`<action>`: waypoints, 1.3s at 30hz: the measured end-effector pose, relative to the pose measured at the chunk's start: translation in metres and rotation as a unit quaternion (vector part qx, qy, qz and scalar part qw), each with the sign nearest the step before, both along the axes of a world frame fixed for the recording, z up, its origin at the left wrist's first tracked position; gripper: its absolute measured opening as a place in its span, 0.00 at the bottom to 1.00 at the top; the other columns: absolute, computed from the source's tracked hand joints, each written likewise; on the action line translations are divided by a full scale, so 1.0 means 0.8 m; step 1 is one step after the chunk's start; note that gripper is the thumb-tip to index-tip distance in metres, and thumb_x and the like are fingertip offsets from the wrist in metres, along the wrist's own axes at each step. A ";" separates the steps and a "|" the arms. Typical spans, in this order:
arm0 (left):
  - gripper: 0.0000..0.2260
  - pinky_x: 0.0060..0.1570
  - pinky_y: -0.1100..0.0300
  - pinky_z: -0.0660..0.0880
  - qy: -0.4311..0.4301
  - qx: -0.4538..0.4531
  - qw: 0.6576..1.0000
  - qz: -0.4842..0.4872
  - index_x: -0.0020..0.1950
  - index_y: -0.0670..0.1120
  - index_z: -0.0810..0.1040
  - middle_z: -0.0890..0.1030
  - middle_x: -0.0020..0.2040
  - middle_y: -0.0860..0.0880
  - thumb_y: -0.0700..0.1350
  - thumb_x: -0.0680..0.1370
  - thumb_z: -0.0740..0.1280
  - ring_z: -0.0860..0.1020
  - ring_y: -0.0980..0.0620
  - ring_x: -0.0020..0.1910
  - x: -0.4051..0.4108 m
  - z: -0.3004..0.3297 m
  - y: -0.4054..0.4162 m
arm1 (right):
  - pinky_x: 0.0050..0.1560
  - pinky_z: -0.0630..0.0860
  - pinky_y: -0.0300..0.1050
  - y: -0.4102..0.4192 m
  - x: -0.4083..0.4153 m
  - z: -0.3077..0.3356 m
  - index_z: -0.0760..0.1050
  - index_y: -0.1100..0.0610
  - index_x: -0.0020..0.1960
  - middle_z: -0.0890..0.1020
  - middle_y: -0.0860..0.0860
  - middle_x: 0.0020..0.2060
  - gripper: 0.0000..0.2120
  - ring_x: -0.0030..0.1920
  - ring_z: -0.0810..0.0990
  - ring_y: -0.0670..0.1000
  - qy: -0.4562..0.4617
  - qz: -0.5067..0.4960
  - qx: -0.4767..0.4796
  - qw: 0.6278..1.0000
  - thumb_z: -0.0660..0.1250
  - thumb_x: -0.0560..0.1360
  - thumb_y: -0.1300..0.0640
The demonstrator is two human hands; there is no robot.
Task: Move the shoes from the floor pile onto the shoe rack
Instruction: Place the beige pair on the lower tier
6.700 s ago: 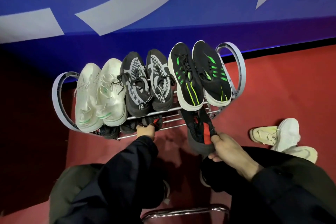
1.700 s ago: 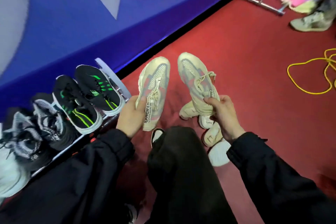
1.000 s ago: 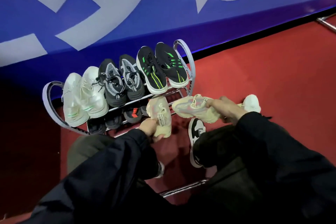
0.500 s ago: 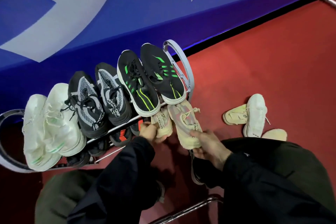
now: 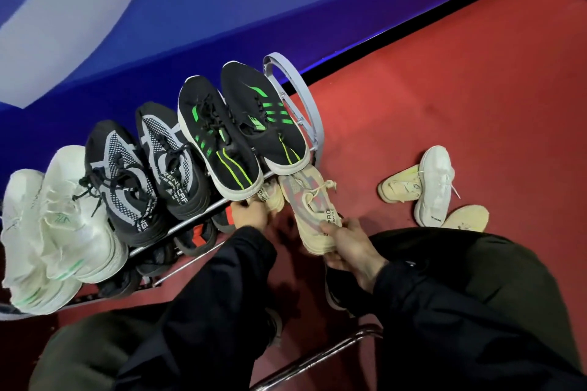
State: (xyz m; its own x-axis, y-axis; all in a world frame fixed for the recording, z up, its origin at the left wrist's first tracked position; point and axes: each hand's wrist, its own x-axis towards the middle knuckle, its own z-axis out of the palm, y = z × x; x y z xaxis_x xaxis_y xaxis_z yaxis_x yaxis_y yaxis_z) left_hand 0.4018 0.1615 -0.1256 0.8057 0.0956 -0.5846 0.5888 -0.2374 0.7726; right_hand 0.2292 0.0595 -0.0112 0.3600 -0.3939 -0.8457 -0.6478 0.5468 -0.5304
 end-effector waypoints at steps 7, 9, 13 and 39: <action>0.26 0.68 0.49 0.71 0.003 -0.039 0.999 -0.016 0.70 0.41 0.68 0.78 0.61 0.43 0.40 0.74 0.71 0.78 0.45 0.61 -0.040 0.072 -0.015 | 0.35 0.78 0.45 0.021 0.001 -0.011 0.68 0.53 0.59 0.82 0.54 0.49 0.15 0.42 0.80 0.53 -0.022 -0.034 -0.020 0.999 0.68 0.78 0.48; 0.26 0.66 0.49 0.72 -0.008 0.044 0.999 -0.019 0.67 0.40 0.68 0.78 0.60 0.40 0.36 0.71 0.72 0.78 0.41 0.60 -0.044 0.076 -0.017 | 0.38 0.78 0.47 0.025 0.003 -0.014 0.70 0.51 0.57 0.83 0.54 0.49 0.14 0.43 0.81 0.53 -0.031 -0.039 -0.037 0.998 0.69 0.77 0.47; 0.17 0.63 0.52 0.70 -0.013 0.170 0.984 -0.044 0.60 0.39 0.75 0.77 0.58 0.34 0.38 0.71 0.70 0.74 0.37 0.60 -0.055 0.076 -0.018 | 0.53 0.82 0.55 0.023 0.005 -0.007 0.71 0.44 0.57 0.85 0.49 0.50 0.14 0.48 0.84 0.53 -0.059 -0.009 -0.070 0.996 0.68 0.75 0.42; 0.07 0.58 0.47 0.74 0.127 0.037 0.969 -0.209 0.55 0.43 0.78 0.81 0.50 0.42 0.37 0.77 0.67 0.77 0.47 0.48 -0.040 0.058 0.021 | 0.67 0.74 0.58 -0.006 0.117 -0.112 0.68 0.45 0.71 0.81 0.51 0.62 0.20 0.60 0.81 0.58 -0.103 -0.145 -0.017 0.984 0.65 0.80 0.48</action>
State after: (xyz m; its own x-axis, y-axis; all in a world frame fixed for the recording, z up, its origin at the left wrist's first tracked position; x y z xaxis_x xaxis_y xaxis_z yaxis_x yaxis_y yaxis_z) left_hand 0.3701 0.1783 -0.0795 0.6142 -0.1587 -0.7730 0.5980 -0.5456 0.5871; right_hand 0.3232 0.0547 -0.1010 0.3911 -0.5315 -0.7514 -0.3440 0.6728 -0.6550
